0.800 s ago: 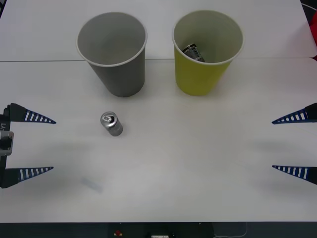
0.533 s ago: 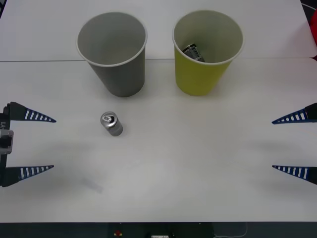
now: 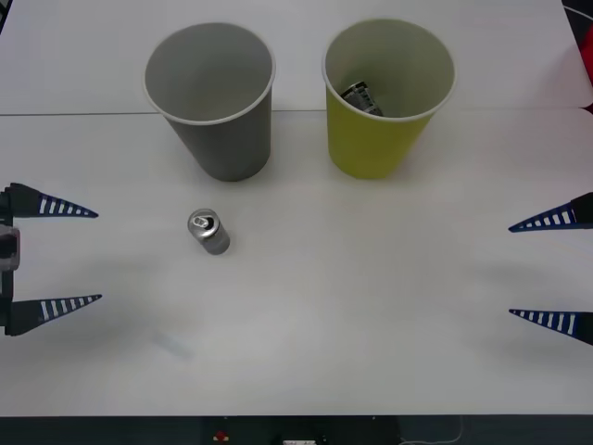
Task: Put the can into the green bin and the plastic bottle into the gray bin
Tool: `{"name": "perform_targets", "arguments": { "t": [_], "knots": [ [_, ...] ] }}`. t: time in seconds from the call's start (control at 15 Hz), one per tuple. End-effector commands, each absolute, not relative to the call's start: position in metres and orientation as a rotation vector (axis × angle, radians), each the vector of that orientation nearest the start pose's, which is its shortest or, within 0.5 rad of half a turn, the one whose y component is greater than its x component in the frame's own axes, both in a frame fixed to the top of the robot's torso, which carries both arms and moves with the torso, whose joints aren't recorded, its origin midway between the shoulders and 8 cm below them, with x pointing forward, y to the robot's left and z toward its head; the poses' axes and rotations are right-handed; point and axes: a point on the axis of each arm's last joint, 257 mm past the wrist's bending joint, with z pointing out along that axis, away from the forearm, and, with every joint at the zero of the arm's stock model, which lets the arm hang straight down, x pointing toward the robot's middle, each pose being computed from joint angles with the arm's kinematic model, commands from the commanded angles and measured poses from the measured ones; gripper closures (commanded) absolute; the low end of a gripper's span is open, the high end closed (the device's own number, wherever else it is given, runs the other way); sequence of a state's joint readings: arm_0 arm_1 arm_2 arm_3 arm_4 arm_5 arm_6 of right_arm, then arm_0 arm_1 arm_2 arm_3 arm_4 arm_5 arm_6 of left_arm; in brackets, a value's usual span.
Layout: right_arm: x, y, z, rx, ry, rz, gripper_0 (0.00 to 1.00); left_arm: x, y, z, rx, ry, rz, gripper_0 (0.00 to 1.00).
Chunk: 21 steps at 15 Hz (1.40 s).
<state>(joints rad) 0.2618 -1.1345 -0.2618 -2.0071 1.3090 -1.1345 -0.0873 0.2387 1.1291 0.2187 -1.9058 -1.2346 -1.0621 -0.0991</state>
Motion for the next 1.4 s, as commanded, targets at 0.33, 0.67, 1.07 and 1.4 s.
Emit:
{"name": "perform_targets", "arguments": {
  "t": [0.33, 0.67, 1.07, 1.4],
  "knots": [
    [0.341, -0.286, -0.167, -1.634, 1.596, 0.209, 0.00, 0.371, 0.303, -0.191, 1.412, 1.588, -0.312, 0.00],
    [0.341, -0.286, -0.167, -1.634, 1.596, 0.209, 0.00, 0.385, 0.305, -0.209, 1.291, 1.592, -0.345, 0.00],
    [0.341, -0.286, -0.167, -1.634, 1.596, 0.209, 0.00, 0.398, 0.298, -0.232, 1.140, 1.568, -0.340, 0.00],
    [0.341, -0.286, -0.167, -1.634, 1.596, 0.209, 0.00, 0.411, 0.285, -0.256, 0.954, 1.589, -0.446, 0.00]
  ]
}}
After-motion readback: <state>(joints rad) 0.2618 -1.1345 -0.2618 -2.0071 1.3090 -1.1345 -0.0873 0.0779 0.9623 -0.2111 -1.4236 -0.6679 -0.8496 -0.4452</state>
